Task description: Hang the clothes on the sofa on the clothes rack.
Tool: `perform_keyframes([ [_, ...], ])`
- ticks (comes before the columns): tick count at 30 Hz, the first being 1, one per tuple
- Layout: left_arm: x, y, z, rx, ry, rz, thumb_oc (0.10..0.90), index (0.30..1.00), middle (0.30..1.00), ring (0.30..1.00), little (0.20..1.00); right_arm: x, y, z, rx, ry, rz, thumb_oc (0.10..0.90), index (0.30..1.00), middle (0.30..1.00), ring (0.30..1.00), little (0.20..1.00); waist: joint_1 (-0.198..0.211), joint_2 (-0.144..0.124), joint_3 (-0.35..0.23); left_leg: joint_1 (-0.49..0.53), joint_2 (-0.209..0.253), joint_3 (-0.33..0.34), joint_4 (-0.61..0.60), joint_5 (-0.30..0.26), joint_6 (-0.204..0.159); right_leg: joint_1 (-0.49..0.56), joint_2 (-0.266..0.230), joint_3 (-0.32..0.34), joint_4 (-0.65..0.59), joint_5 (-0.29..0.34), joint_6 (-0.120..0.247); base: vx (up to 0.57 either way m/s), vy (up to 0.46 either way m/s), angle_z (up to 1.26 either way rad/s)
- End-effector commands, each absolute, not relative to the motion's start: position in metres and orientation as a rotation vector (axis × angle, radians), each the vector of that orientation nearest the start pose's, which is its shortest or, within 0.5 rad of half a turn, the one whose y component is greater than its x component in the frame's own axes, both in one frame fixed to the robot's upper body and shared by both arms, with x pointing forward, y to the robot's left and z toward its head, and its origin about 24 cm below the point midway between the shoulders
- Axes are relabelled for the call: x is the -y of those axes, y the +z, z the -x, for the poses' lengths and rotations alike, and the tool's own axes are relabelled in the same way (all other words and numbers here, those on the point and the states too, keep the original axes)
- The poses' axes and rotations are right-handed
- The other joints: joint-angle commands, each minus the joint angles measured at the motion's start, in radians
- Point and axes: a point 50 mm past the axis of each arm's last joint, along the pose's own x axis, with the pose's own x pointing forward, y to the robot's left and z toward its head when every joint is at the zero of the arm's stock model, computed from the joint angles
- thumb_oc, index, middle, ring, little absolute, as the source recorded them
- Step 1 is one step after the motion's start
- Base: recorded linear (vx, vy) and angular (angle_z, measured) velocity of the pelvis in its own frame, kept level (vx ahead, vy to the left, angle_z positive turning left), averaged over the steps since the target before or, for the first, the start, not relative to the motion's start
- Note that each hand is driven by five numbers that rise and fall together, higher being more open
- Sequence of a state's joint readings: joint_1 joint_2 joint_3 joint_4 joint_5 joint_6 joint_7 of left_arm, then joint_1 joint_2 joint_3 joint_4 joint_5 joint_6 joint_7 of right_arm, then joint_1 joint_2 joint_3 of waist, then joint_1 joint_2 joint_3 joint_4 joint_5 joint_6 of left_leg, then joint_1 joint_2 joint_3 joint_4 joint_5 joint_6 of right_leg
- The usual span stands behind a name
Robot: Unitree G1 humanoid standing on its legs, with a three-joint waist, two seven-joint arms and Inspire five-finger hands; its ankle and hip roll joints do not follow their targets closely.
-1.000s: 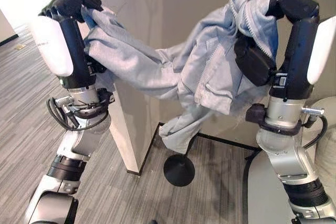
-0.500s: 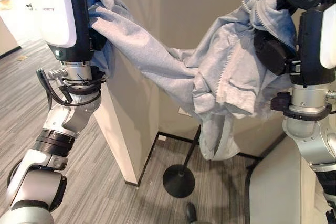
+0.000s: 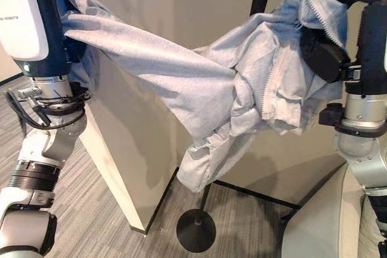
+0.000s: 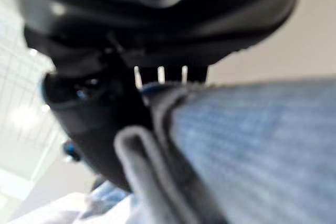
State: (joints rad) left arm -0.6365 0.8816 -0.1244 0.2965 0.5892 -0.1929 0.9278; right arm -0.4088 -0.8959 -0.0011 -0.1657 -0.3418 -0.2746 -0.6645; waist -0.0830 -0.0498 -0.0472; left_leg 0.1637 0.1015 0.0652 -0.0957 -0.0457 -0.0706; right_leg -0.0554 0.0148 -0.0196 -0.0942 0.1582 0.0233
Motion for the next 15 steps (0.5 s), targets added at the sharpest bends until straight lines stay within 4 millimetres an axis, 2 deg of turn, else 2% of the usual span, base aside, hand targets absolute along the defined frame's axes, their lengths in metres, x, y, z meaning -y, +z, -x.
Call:
perform_keyframes([
  [1, -0.311, 0.311, -0.288, 1.072, 1.033, -1.26, 0.4, 0.3, 0.3, 0.3, 0.3, 0.261, 0.322, -0.241, 1.31, -0.707, 0.844, 0.4, 0.3, 0.3, 0.3, 0.3, -0.006, 0.02, -0.099, -0.005, 0.005, 0.029, 0.008, -0.033, -0.003, 0.1, -0.077, 0.031, 0.007, -0.141, 0.111, 0.03, 0.004, 0.0],
  [5, -0.326, 0.316, -0.28, 1.037, 1.084, -1.32, 0.4, 0.3, 0.3, 0.3, 0.3, 0.277, 0.324, -0.236, 1.29, -0.79, 0.844, 0.4, 0.3, 0.3, 0.3, 0.3, -0.005, 0.023, -0.098, -0.005, 0.007, 0.035, 0.008, -0.035, -0.005, 0.1, -0.079, 0.035, 0.007, -0.142, 0.112, 0.0, 0.0, 0.0],
  [8, -0.331, 0.305, -0.281, 0.987, 1.072, -1.331, 0.4, 0.3, 0.3, 0.3, 0.3, 0.284, 0.32, -0.235, 1.265, -0.814, 0.856, 0.4, 0.3, 0.3, 0.3, 0.3, -0.009, 0.027, -0.095, -0.006, 0.006, 0.037, 0.008, -0.036, -0.004, 0.099, -0.08, 0.036, 0.007, -0.14, 0.113, 0.0, 0.0, 0.0],
  [11, -0.332, 0.284, -0.289, 0.909, 1.019, -1.321, 0.4, 0.3, 0.3, 0.3, 0.3, 0.291, 0.308, -0.236, 1.207, -0.836, 0.872, 0.4, 0.3, 0.3, 0.3, 0.3, -0.016, 0.029, -0.09, -0.006, 0.006, 0.037, 0.008, -0.037, -0.002, 0.098, -0.08, 0.039, 0.007, -0.139, 0.112, 0.0, 0.0, 0.0],
  [14, -0.324, 0.253, -0.298, 0.834, 0.918, -1.297, 0.4, 0.3, 0.3, 0.3, 0.3, 0.301, 0.285, -0.238, 1.104, -0.819, 0.86, 0.4, 0.3, 0.3, 0.3, 0.3, -0.02, 0.03, -0.082, -0.006, 0.004, 0.037, 0.008, -0.037, -0.001, 0.097, -0.082, 0.041, 0.007, -0.136, 0.111, -0.01, -0.001, 0.0],
  [15, -0.318, 0.225, -0.302, 0.767, 0.851, -1.244, 0.4, 0.3, 0.3, 0.3, 0.3, 0.305, 0.265, -0.239, 1.019, -0.791, 0.821, 0.4, 0.3, 0.3, 0.3, 0.3, -0.027, 0.028, -0.068, -0.007, 0.003, 0.041, 0.008, -0.03, 0.0, 0.094, -0.084, 0.043, 0.007, -0.128, 0.109, 0.0, 0.0, 0.0],
])
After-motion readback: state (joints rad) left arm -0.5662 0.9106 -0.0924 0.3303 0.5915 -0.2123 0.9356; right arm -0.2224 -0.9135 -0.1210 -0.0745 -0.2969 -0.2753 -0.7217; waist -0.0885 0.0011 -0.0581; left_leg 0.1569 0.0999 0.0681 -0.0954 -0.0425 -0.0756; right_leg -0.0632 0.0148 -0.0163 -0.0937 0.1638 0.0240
